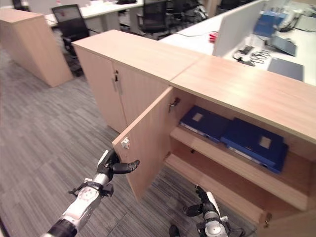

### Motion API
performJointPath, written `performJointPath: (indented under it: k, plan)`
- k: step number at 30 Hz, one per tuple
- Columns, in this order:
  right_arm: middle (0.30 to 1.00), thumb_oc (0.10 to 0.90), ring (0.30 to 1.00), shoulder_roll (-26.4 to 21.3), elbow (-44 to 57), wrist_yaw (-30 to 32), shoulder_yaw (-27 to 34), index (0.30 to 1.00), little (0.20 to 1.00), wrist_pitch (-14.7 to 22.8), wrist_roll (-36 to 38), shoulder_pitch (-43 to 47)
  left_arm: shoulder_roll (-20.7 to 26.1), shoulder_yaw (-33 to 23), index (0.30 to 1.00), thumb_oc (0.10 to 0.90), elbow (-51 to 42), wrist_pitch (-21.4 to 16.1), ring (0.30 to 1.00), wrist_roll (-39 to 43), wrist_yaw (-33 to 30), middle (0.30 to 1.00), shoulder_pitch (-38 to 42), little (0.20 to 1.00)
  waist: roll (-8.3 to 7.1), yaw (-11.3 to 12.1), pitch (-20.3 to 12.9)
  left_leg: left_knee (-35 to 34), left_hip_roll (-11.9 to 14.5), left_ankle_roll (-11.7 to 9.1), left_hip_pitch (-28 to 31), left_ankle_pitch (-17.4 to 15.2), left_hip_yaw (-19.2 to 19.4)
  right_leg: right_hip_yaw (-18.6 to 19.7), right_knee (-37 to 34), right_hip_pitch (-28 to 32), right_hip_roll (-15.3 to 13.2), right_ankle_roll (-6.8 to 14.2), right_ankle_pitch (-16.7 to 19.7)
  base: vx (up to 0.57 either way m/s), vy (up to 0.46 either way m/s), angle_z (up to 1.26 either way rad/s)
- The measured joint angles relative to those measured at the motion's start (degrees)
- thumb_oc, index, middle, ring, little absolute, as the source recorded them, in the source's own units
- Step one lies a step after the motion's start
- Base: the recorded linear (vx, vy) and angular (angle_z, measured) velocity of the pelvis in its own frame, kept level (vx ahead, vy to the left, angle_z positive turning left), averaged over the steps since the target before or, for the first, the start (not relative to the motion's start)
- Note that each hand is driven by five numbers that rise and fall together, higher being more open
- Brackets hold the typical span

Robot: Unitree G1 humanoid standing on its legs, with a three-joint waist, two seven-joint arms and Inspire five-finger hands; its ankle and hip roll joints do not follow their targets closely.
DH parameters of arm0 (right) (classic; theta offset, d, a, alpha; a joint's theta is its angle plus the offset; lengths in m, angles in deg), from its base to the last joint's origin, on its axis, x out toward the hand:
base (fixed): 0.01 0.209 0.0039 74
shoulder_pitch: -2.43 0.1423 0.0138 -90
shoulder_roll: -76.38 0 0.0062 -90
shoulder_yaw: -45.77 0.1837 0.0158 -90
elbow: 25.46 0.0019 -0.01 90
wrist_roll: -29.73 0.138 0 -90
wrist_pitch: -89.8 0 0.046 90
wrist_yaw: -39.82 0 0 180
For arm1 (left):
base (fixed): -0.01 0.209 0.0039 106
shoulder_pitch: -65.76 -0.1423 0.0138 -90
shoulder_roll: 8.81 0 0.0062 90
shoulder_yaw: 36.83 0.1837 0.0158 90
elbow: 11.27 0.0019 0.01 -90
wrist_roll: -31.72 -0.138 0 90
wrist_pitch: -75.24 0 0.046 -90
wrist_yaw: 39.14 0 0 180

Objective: Put the empty folder in the office cabinet

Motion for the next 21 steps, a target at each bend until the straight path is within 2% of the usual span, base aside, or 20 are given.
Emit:
performJointPath:
  k: [1, 2, 3, 4, 5, 6, 7, 8, 9, 10, 11, 13, 14, 15, 16, 17, 18, 19, 20, 21]
  plan:
    - [0.900, 0.800, 0.900, 1.02, -0.01, 0.01, -0.52, 0.900, 0.900, -0.09, 0.08, -0.07, 0.23, -0.08, 0.900, 0.800, -0.27, 0.10, 0.900, 0.12, 0.21, 0.900, -0.23, 0.900, -0.22, 0.01, 0.33, 0.02, 0.31, 0.42, 0.49, -0.34, 2.96, 0.11, 0.03, -1.28, -0.20, 1.75, -0.43, -0.20, -0.045, -1.16]
    - [0.900, 0.800, 0.900, 1.80, -0.01, -0.11, -0.78, 0.900, 0.900, -0.14, 0.05, -0.27, 0.59, 0.04, 0.900, 0.800, -0.71, 0.30, 0.900, 0.27, 0.25, 0.900, -0.22, 0.900, -0.55, -0.25, 0.42, 0.15, 0.36, 0.66, 0.51, -0.19, 4.91, -0.29, 0.23, -2.44, -0.56, 2.57, -1.01, -0.24, -0.045, -1.24]
    - [0.900, 0.800, 0.900, 2.87, -0.05, -0.24, -1.07, 0.900, 0.900, -0.63, 0.01, -0.35, 0.83, 0.01, 0.900, 0.800, -1.00, 0.32, 0.900, 0.59, 0.90, 0.900, 0.07, 0.900, -0.50, -0.12, 0.92, 0.25, 0.86, 1.13, 0.58, -0.10, 7.22, -3.98, 1.51, -4.28, -0.90, 2.44, -1.56, -0.25, -0.041, -1.03]
    - [0.900, 0.800, 0.900, 3.46, -0.08, -0.52, -1.71, 0.900, 0.900, -1.37, -0.06, -0.50, 0.66, 0.57, 0.900, 0.800, -1.05, 0.45, 0.900, 0.70, 1.84, 0.900, 0.65, 0.900, 0.21, -0.12, 1.47, 0.28, 2.18, 1.49, 0.65, 0.59, 9.92, -11.07, 3.44, -5.57, -2.02, 1.42, -2.26, -0.24, -0.073, -0.90]
    - [0.900, 0.800, 0.900, 3.44, -0.11, -0.52, -2.13, 0.900, 0.900, -1.53, -0.08, -0.62, 0.54, 1.60, 0.900, 0.800, -1.09, 0.64, 0.900, 0.86, 1.86, 0.900, 1.27, 0.900, 1.02, 0.22, 1.91, 0.24, 3.18, 1.03, 0.85, 1.08, 11.45, -17.93, 5.27, -6.35, -3.09, -0.55, -3.39, -0.20, -0.095, -0.83]
    - [0.900, 0.800, 0.900, 3.37, -0.08, -1.06, -2.68, 0.900, 0.900, -1.53, -0.14, -0.57, -0.55, 2.16, 0.900, 0.800, -1.64, 0.71, 0.900, 1.49, 1.86, 0.900, 1.55, 0.900, 2.27, 0.71, 2.66, 0.30, 5.14, 0.75, 1.50, 1.15, 13.50, -25.36, 9.16, -7.19, -4.15, -0.41, -3.58, -0.16, -0.164, -0.76]
    - [0.900, 0.800, 0.900, 3.37, -0.06, -1.50, -3.48, 0.900, 0.900, -1.52, -0.18, -0.70, -1.55, 2.26, 0.900, 0.800, -1.66, 1.12, 0.900, 2.12, 1.93, 0.900, 1.99, 0.900, 3.04, 0.70, 2.95, 0.31, 6.52, 0.22, 2.31, 0.77, 14.88, -29.24, 12.80, -7.09, -5.90, -0.39, -3.64, -0.11, -0.139, -0.75]
    - [0.900, 0.800, 0.900, 3.64, -0.01, -1.76, -3.66, 0.900, 0.900, -1.46, -0.28, -0.93, -1.57, 2.68, 0.900, 0.800, -1.65, 1.75, 0.900, 2.09, 1.89, 0.900, 2.85, 0.900, 2.54, 0.40, 2.75, 0.35, 6.68, -0.92, 3.03, 0.83, 15.74, -29.97, 14.38, -6.69, -7.03, -0.90, -3.05, -0.09, -0.162, -0.54]
    - [0.900, 0.800, 0.900, 4.16, 0.00, -1.76, -3.65, 0.900, 0.900, -1.35, -0.56, -1.34, -1.44, 2.59, 0.900, 0.800, -1.63, 2.45, 0.900, 2.12, 1.80, 0.900, 3.60, 0.900, 1.63, 0.18, 2.61, 0.37, 5.92, -1.93, 4.02, 0.64, 16.37, -30.64, 14.66, -5.72, -8.11, -1.71, -0.91, -0.06, -0.111, -0.75]
    - [0.900, 0.800, 0.900, 3.79, -0.43, -1.91, -3.56, 0.900, 0.900, -1.41, -0.84, -0.65, -2.39, 2.08, 0.900, 0.800, -0.20, 2.73, 0.900, 1.99, 1.78, 0.900, 4.62, 0.900, 3.03, -0.14, 3.08, 0.37, 6.96, -1.83, 5.26, -0.09, 16.94, -29.62, 13.99, -5.25, -5.73, -3.88, 1.46, -0.06, -0.207, -0.95]
    - [0.900, 0.800, 0.900, 2.98, -0.11, -1.58, -3.46, 0.900, 0.900, -1.30, -0.83, 0.78, -2.73, 2.98, 0.900, 0.800, 0.08, 3.68, 0.900, 1.89, 1.18, 0.900, 6.61, 0.900, 4.10, -1.14, 2.92, 0.40, 7.52, -0.45, 5.50, -0.18, 18.00, -28.51, 12.64, -5.54, -4.05, -4.62, 2.10, -0.04, -0.150, -1.08]
    - [0.900, 0.800, 0.900, 1.84, -0.82, -1.58, -3.04, 0.900, 0.900, -1.13, -0.73, 1.77, -4.35, 4.17, 0.900, 0.800, 1.44, 3.70, 0.900, 0.10, 1.41, 0.900, 11.10, 0.900, 5.24, -2.87, 2.79, 1.79, 8.64, -0.86, 5.92, -1.10, 19.26, -27.12, 11.82, -6.33, -1.48, -5.72, 2.77, 0.05, -0.202, -1.00]
    - [0.900, 0.800, 0.900, 2.16, -2.74, -1.29, -2.86, 0.900, 0.900, -1.31, -0.50, 3.48, -6.16, 3.80, 0.900, 0.800, 5.86, 4.12, 0.900, -0.65, -1.72, 0.900, 15.31, 0.900, 3.36, -3.99, 3.02, 5.06, 8.81, -0.49, 7.17, -1.98, 22.74, -26.17, 12.19, -6.45, -0.89, -6.78, 2.76, 0.09, -0.235, -1.10]
    - [0.900, 0.800, 0.900, 1.98, -2.09, -1.08, -2.96, 0.900, 0.900, -1.31, -0.43, 3.64, -6.61, 3.59, 0.900, 0.800, 8.56, 4.27, 0.900, -0.73, -2.43, 0.900, 17.71, 0.900, 2.64, -4.51, 2.70, 6.33, 8.97, 0.37, 7.36, -3.33, 23.44, -25.84, 10.75, -6.20, -0.64, -6.91, 1.70, 0.10, -0.207, -1.17]
    - [0.900, 0.800, 0.900, 1.35, -1.75, -1.05, -3.47, 0.900, 0.900, -0.88, -0.06, 3.71, -6.80, 4.10, 0.900, 0.800, 10.50, 4.29, 0.900, -1.16, -2.73, 0.900, 20.46, 0.900, 3.35, -5.42, 2.19, 5.20, 9.41, 0.10, 8.03, -5.52, 24.71, -27.09, 9.97, -6.92, 0.07, -6.42, 0.62, 0.04, -0.049, -0.86]
    - [0.900, 0.800, 0.900, 0.32, -1.89, -1.09, -3.40, 0.900, 0.900, -0.84, -0.05, 3.58, -6.92, 4.11, 0.900, 0.800, 10.75, 4.26, 0.900, -1.19, -2.82, 0.900, 22.05, 0.900, 4.61, -5.56, 1.72, 3.25, 10.09, -0.76, 8.44, -6.06, 25.21, -27.87, 10.76, -7.53, 0.39, -5.87, 0.29, 0.11, -0.194, -1.32]
    - [0.900, 0.800, 0.900, -0.32, -0.90, -0.81, -2.31, 0.900, 0.900, -1.10, 0.37, 2.62, -7.60, 6.58, 0.900, 0.800, 10.49, 3.15, 0.900, -1.40, -2.99, 0.900, 26.46, 0.900, 3.68, -6.07, 1.17, 2.03, 9.50, -4.69, 9.96, -4.82, 29.38, -27.42, 19.92, -12.20, -1.83, -5.37, -2.91, 0.16, -0.290, -1.15]
    - [0.900, 0.800, 0.900, -0.53, -0.62, -1.16, -2.38, 0.900, 0.900, -1.21, 1.15, 0.65, -8.85, 7.43, 0.900, 0.800, 11.70, 1.90, 0.900, -2.36, -3.09, 0.900, 27.86, 0.900, 2.52, -7.70, 0.31, 3.32, 8.66, -5.52, 11.02, -5.10, 29.35, -27.17, 22.80, -12.80, -2.07, -7.05, -4.39, 0.16, -0.291, -0.97]
    - [0.900, 0.800, 0.900, -0.60, -0.61, -1.50, -2.48, 0.900, 0.900, -1.33, 1.20, 0.01, -9.90, 7.43, 0.900, 0.800, 13.32, 1.68, 0.900, -2.43, -3.16, 0.900, 28.98, 0.900, 2.67, -8.78, 0.08, 3.97, 8.90, -4.97, 11.35, -5.46, 29.23, -26.40, 22.88, -12.70, -1.37, -7.05, -4.75, 0.11, -0.213, -0.68]
    - [0.900, 0.800, 0.900, -0.94, -0.63, -1.61, -2.54, 0.900, 0.900, -1.42, 1.26, -0.68, -11.42, 8.45, 0.900, 0.800, 18.74, 1.70, 0.900, -3.84, -4.37, 0.900, 33.12, 0.900, 3.74, -9.98, -0.44, 4.94, 9.89, -4.89, 11.52, -5.40, 29.06, -24.32, 21.44, -12.35, 0.31, -7.21, -4.35, 0.07, -0.151, -0.76]
